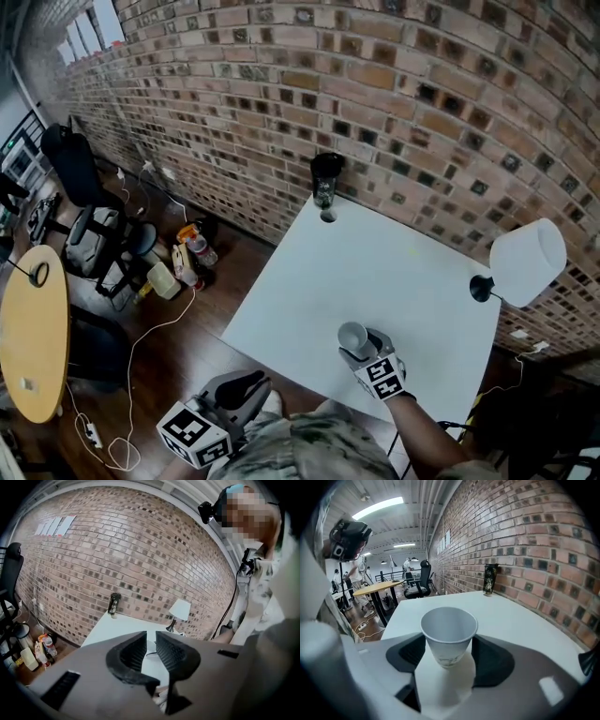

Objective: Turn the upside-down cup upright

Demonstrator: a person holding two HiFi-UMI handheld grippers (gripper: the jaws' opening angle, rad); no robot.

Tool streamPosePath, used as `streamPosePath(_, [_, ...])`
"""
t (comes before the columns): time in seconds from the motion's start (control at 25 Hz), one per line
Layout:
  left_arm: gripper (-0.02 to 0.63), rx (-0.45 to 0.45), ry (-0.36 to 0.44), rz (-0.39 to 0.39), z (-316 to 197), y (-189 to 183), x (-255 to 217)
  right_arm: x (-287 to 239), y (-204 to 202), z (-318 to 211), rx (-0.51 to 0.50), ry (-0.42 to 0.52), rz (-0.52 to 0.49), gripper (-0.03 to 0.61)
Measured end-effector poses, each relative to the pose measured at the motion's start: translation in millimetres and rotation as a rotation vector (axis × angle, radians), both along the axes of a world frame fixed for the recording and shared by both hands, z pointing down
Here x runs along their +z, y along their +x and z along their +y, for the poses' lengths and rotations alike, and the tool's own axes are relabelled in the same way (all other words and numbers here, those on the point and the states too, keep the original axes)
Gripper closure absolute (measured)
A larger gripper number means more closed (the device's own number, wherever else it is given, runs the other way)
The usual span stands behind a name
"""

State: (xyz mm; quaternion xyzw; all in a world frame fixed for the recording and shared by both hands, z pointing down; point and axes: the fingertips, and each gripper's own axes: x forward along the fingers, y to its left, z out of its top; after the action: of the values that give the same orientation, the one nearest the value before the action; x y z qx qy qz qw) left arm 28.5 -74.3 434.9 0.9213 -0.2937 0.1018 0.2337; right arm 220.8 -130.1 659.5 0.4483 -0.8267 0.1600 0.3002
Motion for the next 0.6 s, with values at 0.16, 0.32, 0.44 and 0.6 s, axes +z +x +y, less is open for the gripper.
streamPosePath(0.16, [0.551,0.014,0.002,0.032,-5,-5,-2,-9,19,12,-0.016,-0.054,0.121,0.276])
streamPosePath(0.32, [0.551,0.037,-0.001,0.062,-10,-3,2,-10,44,14,-0.088,-0.138,0.332,0.278])
streamPosePath(0.44, [0.551,0.04,0.01,0.07,-14,0,2,-1,50,14,-0.165,-0.203,0.446,0.278])
streamPosePath(0.6, [0.551,0.037,0.011,0.084,-12,-5,1,9,40,4,-0.244,-0.259,0.528,0.278])
